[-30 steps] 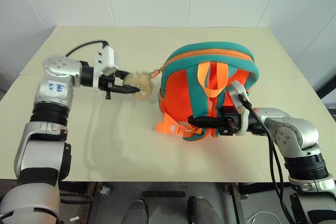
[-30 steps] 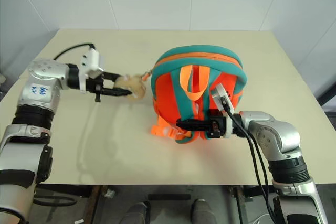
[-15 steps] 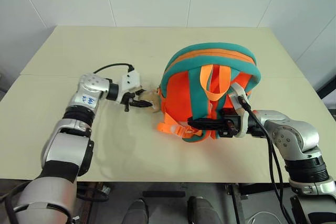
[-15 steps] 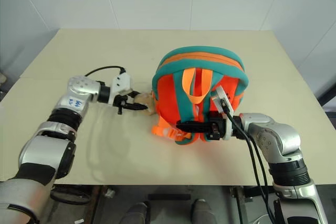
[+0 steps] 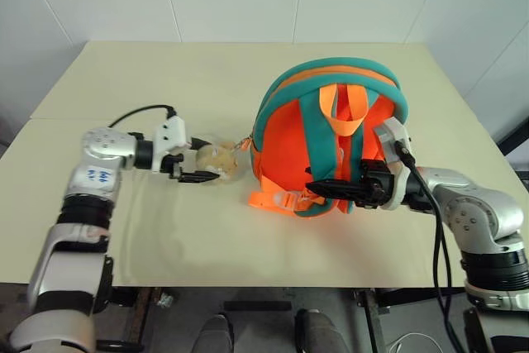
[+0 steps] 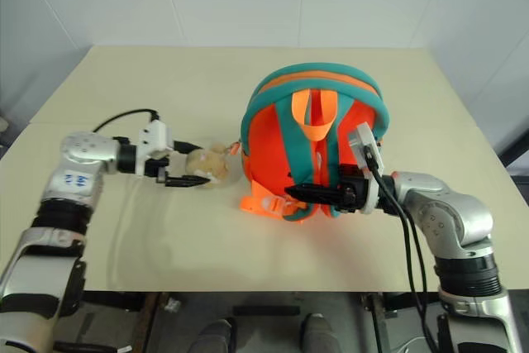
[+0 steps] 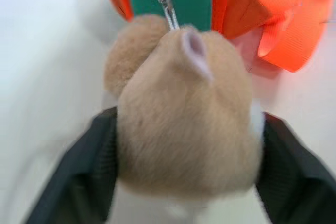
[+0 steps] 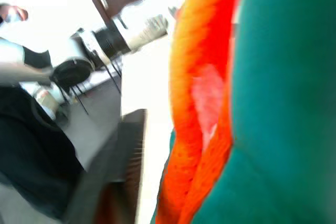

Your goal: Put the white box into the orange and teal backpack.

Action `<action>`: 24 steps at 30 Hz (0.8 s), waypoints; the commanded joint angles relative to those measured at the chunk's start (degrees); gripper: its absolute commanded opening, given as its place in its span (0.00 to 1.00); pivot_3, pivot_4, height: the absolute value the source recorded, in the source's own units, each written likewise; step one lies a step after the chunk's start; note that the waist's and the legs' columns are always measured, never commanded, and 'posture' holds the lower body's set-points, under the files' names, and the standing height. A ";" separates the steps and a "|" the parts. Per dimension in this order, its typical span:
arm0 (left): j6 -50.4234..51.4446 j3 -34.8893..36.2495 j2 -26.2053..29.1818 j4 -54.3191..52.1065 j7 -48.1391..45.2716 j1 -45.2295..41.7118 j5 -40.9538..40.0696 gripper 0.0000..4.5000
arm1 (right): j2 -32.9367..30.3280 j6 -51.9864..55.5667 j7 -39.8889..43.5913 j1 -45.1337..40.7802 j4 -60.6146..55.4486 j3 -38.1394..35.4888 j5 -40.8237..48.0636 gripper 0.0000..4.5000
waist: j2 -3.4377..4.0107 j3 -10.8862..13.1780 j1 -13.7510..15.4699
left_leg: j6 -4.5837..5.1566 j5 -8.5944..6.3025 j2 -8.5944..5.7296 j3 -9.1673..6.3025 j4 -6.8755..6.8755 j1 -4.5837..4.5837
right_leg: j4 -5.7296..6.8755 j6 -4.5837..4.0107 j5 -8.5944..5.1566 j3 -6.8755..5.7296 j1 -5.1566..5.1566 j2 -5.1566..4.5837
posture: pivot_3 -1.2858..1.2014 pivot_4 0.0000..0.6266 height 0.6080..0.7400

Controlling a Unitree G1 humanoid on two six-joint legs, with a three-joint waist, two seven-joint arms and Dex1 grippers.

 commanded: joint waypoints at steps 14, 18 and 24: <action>18.65 15.46 6.27 -30.81 9.90 25.43 -13.74 1.00 | -11.89 -16.70 6.29 12.98 4.43 -8.24 -10.35 1.00 | -0.03 0.01 0.09 | 0.01 0.00 0.00 0.03 -0.02 0.12 | -0.13 -0.10 -0.02 0.00 0.11 -0.01 | 0.52 0.24 1.00; 19.30 16.81 7.39 -31.94 9.59 27.65 -15.05 1.00 | -13.88 -20.49 6.15 12.07 7.74 -10.12 -12.61 1.00 | -0.02 0.01 -0.10 | 0.01 0.00 0.00 0.06 -0.02 0.16 | -0.14 -0.13 -0.04 0.01 0.12 -0.02 | 0.52 0.24 1.00; 18.83 16.73 7.96 -32.80 11.22 30.07 -15.24 1.00 | -12.93 -24.64 5.89 11.62 9.89 -9.96 -15.25 1.00 | -0.03 0.01 -0.05 | 0.01 -0.01 0.03 0.21 -0.11 0.30 | -0.15 -0.20 -0.07 0.11 0.12 -0.02 | 0.52 0.24 1.00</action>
